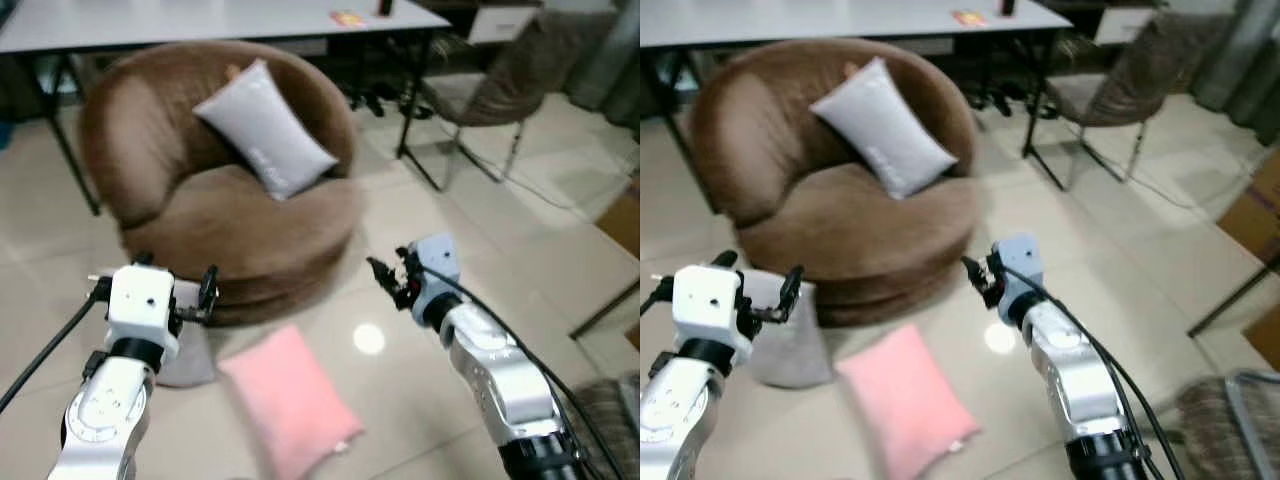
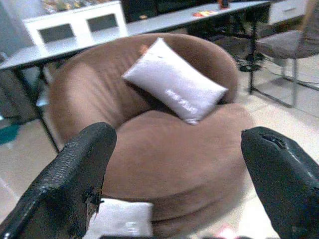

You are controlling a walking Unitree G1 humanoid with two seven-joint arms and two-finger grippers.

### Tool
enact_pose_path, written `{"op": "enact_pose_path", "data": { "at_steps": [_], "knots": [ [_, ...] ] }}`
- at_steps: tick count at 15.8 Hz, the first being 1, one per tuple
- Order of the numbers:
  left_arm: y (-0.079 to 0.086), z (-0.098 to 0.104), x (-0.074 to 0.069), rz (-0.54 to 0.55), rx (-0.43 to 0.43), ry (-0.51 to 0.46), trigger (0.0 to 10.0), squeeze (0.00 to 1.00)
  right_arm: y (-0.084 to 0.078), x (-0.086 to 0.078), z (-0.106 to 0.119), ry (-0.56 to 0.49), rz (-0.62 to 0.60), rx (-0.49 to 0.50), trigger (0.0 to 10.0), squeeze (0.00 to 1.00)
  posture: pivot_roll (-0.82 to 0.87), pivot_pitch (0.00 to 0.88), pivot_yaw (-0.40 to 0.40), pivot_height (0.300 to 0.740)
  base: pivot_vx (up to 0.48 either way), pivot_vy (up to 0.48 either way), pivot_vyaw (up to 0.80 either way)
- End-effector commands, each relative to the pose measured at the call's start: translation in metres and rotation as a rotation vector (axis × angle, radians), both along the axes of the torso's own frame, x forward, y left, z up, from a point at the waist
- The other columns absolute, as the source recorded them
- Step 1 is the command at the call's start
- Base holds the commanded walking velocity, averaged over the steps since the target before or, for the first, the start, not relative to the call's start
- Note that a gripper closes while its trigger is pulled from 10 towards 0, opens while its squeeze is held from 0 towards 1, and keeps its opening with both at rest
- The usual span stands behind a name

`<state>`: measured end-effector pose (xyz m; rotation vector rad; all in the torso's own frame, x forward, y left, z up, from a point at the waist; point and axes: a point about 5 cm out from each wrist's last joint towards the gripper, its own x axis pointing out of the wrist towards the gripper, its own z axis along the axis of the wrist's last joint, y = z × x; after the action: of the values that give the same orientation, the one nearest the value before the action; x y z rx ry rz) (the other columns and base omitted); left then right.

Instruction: Move the pillow to the sofa from floor

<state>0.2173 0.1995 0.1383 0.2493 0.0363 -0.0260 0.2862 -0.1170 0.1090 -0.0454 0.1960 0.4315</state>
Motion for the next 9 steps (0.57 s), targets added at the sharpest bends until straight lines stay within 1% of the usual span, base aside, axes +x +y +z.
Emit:
{"op": "enact_pose_path", "data": {
  "at_steps": [1,3,4,7,8,9],
  "knots": [
    [0.004,0.001,-0.001,0.015,0.011,-0.001,10.0,0.0,0.004,0.001,0.003,-0.01,0.013,0.006,10.0,0.0,0.07,0.0,-0.017,0.74,0.0,0.386,0.0],
    [0.004,0.002,0.001,0.01,0.013,0.001,10.0,0.0,-0.002,0.001,0.002,0.0,-0.037,0.025,10.0,0.0,0.06,0.0,-0.005,0.74,0.0,0.388,0.0],
    [0.004,0.002,0.003,0.0,0.016,0.003,10.0,0.0,-0.009,0.001,-0.001,0.019,-0.1,0.052,10.0,0.0,0.05,0.0,0.008,0.74,0.0,0.386,0.0],
    [0.004,0.003,0.008,-0.013,0.02,-0.001,10.0,0.0,-0.021,-0.004,-0.005,0.056,-0.197,0.105,10.0,0.0,0.04,0.0,0.022,0.74,0.0,0.385,0.0],
    [0.005,0.004,0.012,-0.019,0.022,-0.005,10.0,0.0,-0.026,-0.007,-0.007,0.073,-0.24,0.137,10.0,0.0,0.03,0.0,0.028,0.74,0.0,0.386,0.0],
    [0.004,0.005,0.013,-0.021,0.022,-0.008,10.0,0.0,-0.027,-0.008,-0.007,0.072,-0.245,0.134,10.0,0.0,0.03,0.0,0.028,0.74,0.0,0.386,0.0]
  ]
}}
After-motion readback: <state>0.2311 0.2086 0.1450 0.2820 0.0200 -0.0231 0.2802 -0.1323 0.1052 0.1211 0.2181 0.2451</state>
